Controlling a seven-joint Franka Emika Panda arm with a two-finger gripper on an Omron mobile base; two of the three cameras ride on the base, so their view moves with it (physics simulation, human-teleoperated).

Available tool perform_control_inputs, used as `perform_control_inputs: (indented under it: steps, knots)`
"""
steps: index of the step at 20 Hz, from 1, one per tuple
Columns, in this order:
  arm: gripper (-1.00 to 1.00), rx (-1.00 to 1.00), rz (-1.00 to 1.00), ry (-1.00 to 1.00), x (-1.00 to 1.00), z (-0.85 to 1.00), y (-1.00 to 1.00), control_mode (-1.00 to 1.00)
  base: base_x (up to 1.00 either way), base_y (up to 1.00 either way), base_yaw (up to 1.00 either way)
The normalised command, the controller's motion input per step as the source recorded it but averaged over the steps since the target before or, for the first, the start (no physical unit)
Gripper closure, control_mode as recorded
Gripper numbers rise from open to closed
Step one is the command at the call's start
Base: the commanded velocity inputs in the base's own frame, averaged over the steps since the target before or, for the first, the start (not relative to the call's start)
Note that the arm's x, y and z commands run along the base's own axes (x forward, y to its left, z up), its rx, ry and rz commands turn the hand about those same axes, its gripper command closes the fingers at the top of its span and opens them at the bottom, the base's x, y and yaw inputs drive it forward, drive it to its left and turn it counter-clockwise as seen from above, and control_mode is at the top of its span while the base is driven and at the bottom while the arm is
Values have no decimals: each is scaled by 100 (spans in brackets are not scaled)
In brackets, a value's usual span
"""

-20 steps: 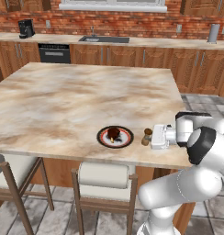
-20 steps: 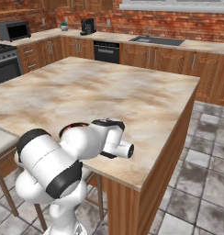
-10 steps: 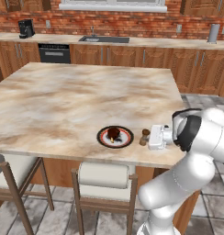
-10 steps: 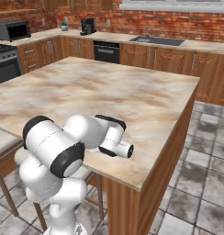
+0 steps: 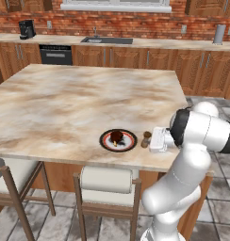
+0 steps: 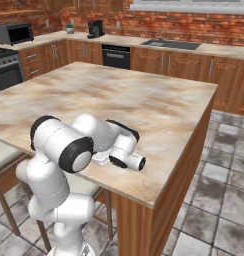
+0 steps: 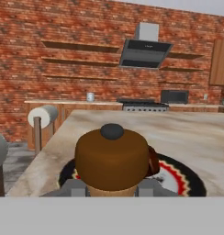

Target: Retrieve the shaker from the cabinet and place it next the steak on a plate on the dining table.

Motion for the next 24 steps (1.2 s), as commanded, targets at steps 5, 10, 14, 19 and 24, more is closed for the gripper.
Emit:
perform_control_inputs:
  steps: [5, 10, 14, 19, 24]
  knots:
    - [100, 0, 0, 0, 29, -25, 0, -100, 0, 0, 0]
    - [100, 0, 0, 4, 20, -20, -2, -100, 0, 0, 0]
    - [100, 0, 0, 4, 15, -21, -6, -100, 0, 0, 0]
    - [100, 0, 0, 1, 19, -21, 0, -100, 0, 0, 0]
    - [100, 0, 0, 0, 14, -27, 0, -100, 0, 0, 0]
